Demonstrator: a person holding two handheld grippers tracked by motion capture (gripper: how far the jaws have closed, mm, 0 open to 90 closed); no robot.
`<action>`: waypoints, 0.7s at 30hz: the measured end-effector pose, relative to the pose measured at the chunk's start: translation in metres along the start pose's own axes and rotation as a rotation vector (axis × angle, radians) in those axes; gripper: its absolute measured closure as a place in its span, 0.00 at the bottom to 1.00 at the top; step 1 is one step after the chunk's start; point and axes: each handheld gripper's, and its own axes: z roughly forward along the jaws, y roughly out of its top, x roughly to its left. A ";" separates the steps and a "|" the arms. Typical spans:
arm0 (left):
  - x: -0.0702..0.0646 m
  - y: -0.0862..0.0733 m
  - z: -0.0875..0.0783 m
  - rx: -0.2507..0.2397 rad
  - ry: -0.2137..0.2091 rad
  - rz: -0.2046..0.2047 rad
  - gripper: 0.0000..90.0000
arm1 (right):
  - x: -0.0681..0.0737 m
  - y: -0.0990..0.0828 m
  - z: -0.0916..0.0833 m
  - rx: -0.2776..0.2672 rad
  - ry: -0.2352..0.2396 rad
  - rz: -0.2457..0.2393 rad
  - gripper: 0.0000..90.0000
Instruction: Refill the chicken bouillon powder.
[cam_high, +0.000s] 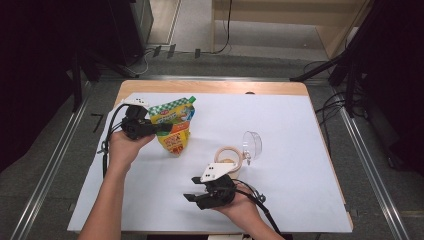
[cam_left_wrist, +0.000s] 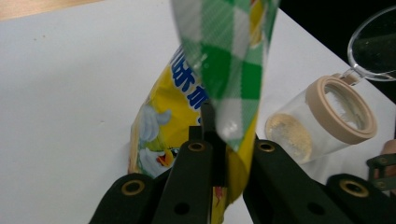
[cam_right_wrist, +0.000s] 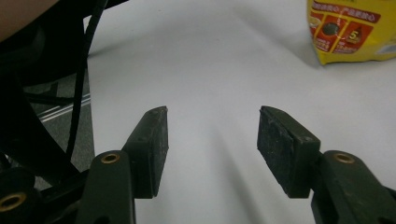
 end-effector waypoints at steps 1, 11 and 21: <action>-0.001 0.001 -0.002 0.011 -0.003 0.001 1.00 | 0.000 -0.001 0.000 0.000 -0.003 0.002 0.50; -0.030 0.006 -0.025 0.016 -0.041 0.065 1.00 | -0.005 -0.015 0.003 -0.008 -0.040 0.014 0.52; -0.063 0.011 -0.047 0.031 -0.111 0.092 1.00 | -0.006 -0.019 0.013 -0.014 -0.088 0.029 0.57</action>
